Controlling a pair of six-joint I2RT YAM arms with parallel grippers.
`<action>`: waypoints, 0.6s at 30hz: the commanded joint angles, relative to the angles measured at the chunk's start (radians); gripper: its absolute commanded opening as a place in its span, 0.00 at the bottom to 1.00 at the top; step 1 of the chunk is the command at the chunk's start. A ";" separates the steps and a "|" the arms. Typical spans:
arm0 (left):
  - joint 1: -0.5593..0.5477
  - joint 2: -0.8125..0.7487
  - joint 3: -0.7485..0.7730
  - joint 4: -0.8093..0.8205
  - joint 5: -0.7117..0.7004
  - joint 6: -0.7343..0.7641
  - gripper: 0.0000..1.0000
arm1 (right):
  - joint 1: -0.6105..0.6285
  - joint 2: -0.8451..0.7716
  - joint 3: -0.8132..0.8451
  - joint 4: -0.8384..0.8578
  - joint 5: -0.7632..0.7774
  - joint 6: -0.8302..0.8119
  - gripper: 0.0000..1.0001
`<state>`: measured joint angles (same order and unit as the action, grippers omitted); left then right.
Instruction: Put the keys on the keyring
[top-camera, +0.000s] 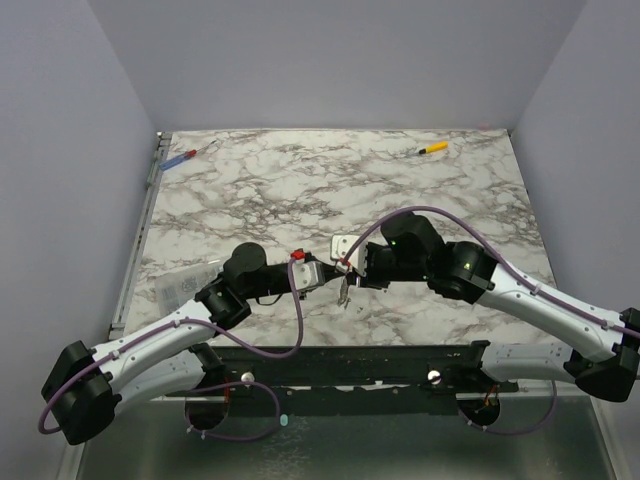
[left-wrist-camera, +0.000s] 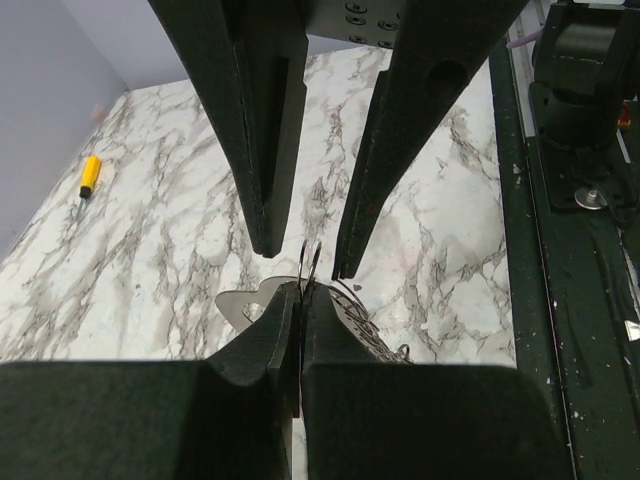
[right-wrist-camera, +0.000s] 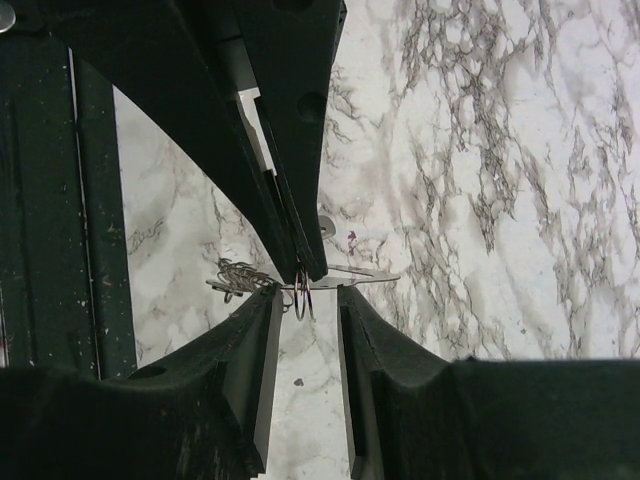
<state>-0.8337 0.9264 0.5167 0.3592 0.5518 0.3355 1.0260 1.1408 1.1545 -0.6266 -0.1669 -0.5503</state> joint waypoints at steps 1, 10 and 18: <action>-0.004 -0.018 0.040 0.020 -0.011 0.011 0.00 | 0.003 0.003 -0.020 0.039 -0.001 0.006 0.36; -0.005 -0.021 0.040 0.021 -0.008 0.011 0.00 | 0.003 0.004 -0.031 0.053 0.004 0.003 0.28; -0.005 -0.027 0.040 0.020 -0.007 0.013 0.00 | 0.003 0.013 -0.041 0.056 0.024 -0.015 0.11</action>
<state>-0.8337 0.9234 0.5171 0.3573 0.5488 0.3382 1.0260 1.1412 1.1316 -0.5919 -0.1661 -0.5514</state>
